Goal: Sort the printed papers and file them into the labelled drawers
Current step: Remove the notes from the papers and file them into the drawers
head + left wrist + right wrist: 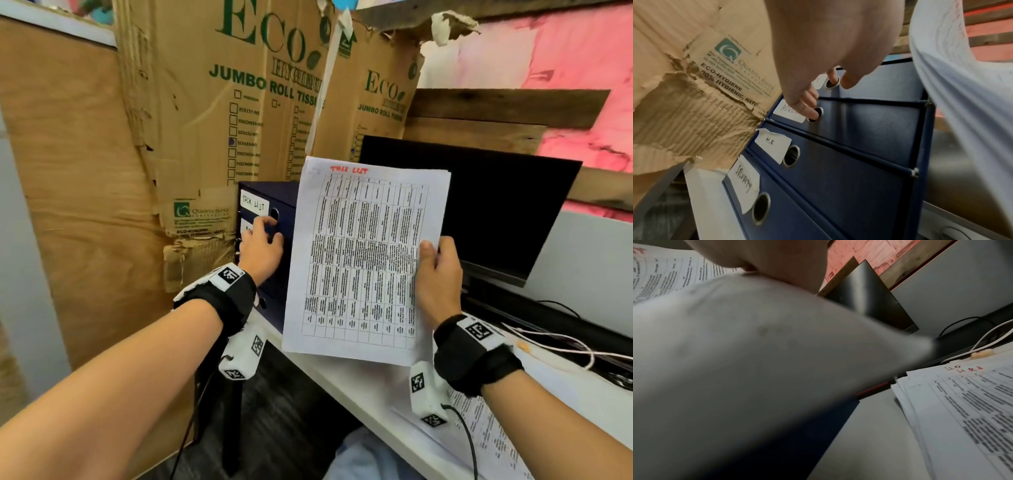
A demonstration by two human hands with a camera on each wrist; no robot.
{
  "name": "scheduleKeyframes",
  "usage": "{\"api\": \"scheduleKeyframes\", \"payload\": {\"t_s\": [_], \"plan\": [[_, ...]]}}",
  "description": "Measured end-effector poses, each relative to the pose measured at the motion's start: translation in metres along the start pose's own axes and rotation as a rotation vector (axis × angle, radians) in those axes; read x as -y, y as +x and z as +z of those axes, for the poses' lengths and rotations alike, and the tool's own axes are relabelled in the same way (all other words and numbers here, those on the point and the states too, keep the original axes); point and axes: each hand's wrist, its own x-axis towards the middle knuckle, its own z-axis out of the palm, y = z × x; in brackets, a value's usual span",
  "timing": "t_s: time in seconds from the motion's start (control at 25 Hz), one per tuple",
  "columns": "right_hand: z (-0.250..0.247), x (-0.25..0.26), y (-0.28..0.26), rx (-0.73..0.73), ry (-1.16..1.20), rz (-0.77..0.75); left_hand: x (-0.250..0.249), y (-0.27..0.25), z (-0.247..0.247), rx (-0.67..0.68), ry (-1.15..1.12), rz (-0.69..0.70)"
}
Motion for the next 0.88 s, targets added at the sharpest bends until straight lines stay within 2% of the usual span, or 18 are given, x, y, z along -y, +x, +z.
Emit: {"api": "scheduleKeyframes", "payload": {"t_s": [0.12, 0.2, 0.32, 0.4, 0.52, 0.64, 0.8, 0.88], "plan": [[0.006, 0.006, 0.008, -0.011, 0.005, -0.01, -0.008, 0.007, -0.005, 0.048, 0.072, -0.067], [0.011, 0.013, 0.014, -0.015, 0.004, -0.02, -0.005, 0.018, -0.015, 0.146, 0.152, -0.108], [0.019, 0.025, 0.024, -0.036, 0.047, -0.01, 0.009, 0.038, -0.041, 0.278, 0.142, -0.083], [0.026, 0.037, 0.037, -0.048, 0.073, 0.019, 0.006, 0.028, -0.073, 0.304, 0.036, -0.08], [0.043, 0.066, 0.057, -0.06, 0.147, 0.041, 0.009, 0.0, -0.124, 0.377, 0.007, -0.084], [0.074, 0.101, 0.074, 0.028, 0.239, 0.16, 0.011, -0.028, -0.172, 0.356, -0.042, -0.13], [0.128, 0.138, 0.064, 0.168, 0.337, 0.258, 0.001, -0.066, -0.218, 0.278, -0.016, -0.08], [0.149, 0.161, 0.045, 0.243, 0.498, 0.331, -0.003, -0.081, -0.236, 0.298, -0.028, -0.035]]}}
